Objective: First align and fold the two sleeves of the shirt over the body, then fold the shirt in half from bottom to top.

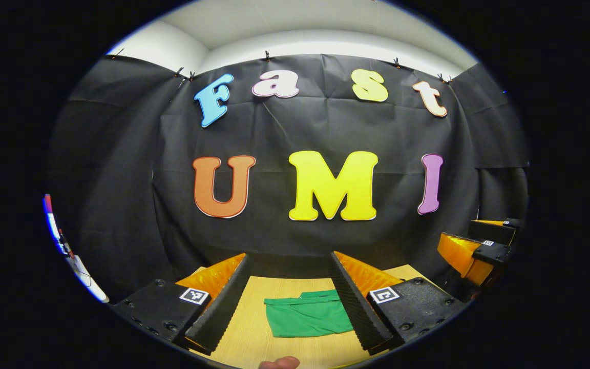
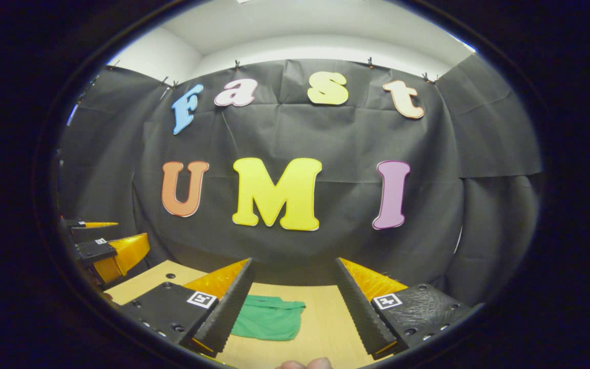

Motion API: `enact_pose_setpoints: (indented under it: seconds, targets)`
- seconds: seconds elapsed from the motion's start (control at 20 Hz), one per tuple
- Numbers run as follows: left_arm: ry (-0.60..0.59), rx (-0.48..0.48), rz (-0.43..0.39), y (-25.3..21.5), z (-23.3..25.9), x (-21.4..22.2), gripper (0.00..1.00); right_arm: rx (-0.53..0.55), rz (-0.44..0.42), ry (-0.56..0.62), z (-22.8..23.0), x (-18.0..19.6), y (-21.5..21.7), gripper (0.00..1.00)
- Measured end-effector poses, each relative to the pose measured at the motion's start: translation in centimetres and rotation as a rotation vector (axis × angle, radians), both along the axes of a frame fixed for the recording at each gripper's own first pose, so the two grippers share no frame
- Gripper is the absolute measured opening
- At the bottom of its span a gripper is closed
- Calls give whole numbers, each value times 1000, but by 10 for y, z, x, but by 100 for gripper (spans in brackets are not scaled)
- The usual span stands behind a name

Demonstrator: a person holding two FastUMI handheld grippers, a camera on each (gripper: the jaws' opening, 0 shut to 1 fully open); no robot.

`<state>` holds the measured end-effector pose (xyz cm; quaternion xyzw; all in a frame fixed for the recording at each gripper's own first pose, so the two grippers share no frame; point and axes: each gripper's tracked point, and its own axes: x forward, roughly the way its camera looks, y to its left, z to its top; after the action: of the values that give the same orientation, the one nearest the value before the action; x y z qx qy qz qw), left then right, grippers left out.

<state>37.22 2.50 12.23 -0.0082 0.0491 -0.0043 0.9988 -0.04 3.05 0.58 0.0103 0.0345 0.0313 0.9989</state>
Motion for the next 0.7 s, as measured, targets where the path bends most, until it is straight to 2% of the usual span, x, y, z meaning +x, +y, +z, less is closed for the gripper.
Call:
enact_pose_setpoints:
  seconds: [0.7]
  targets:
    - [-23,20,-42,-8,2,15,98,15,-6,-17,5,10,7,95]
